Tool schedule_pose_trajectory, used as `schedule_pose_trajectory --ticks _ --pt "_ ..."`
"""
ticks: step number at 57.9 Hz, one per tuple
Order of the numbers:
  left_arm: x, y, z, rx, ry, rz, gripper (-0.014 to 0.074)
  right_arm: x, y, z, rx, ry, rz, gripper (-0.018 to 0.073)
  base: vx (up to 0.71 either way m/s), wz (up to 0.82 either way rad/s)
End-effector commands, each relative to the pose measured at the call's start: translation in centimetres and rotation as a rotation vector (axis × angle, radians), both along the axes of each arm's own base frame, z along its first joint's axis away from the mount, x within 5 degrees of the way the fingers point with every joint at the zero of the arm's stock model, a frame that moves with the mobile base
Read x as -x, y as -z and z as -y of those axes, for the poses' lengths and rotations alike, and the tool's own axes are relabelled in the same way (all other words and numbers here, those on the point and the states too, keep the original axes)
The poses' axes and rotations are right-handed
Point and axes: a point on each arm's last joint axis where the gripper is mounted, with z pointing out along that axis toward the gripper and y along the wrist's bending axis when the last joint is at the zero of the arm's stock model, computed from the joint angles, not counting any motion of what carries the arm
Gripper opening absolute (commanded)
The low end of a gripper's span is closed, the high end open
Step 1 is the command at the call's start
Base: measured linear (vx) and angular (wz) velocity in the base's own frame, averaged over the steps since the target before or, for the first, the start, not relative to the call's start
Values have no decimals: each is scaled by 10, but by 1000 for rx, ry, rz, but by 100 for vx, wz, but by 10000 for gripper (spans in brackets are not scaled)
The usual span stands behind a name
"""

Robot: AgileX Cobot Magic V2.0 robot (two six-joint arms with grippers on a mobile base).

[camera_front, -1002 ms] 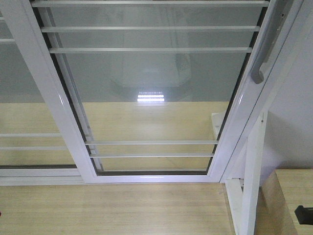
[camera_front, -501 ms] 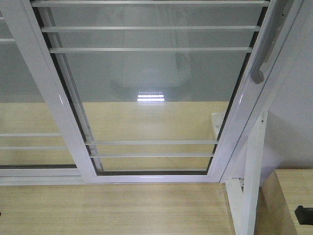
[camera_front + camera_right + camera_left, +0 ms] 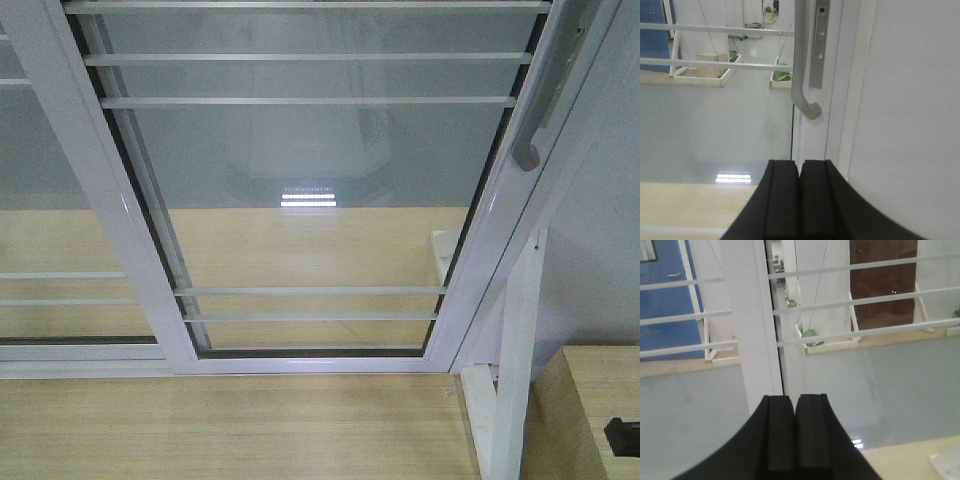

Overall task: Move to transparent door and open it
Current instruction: 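Raise the right gripper and move it toward the grey door handle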

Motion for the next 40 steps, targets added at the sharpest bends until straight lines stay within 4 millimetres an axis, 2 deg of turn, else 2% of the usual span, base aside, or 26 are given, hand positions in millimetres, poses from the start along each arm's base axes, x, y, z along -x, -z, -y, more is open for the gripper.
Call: schedule_pose_trajectory --ticks 1,9,14,22,30,34,40 --pt "-1 -4 3 8 36 105 -6 -2 -9 0 23 5 121 -8 0 0" --pt "4 -21 7 51 83 287 -6 -1 -20 0 -7 6 217 -8 0 0" --pt "8 -32 8 114 116 384 -6 2 -38 0 -6 5 259 -8 0 0" --pt "13 -61 7 152 123 442 -6 16 -97 0 29 8 385 -8 0 0" --pt "18 -108 4 148 96 445 -6 26 -159 1 112 25 431 -6 0 0" --pt "16 -133 4 139 86 445 -4 23 -186 1 181 39 448 -6 0 0" --pt "3 -163 5 138 82 429 -3 5 -213 1 279 53 427 -5 0 0"
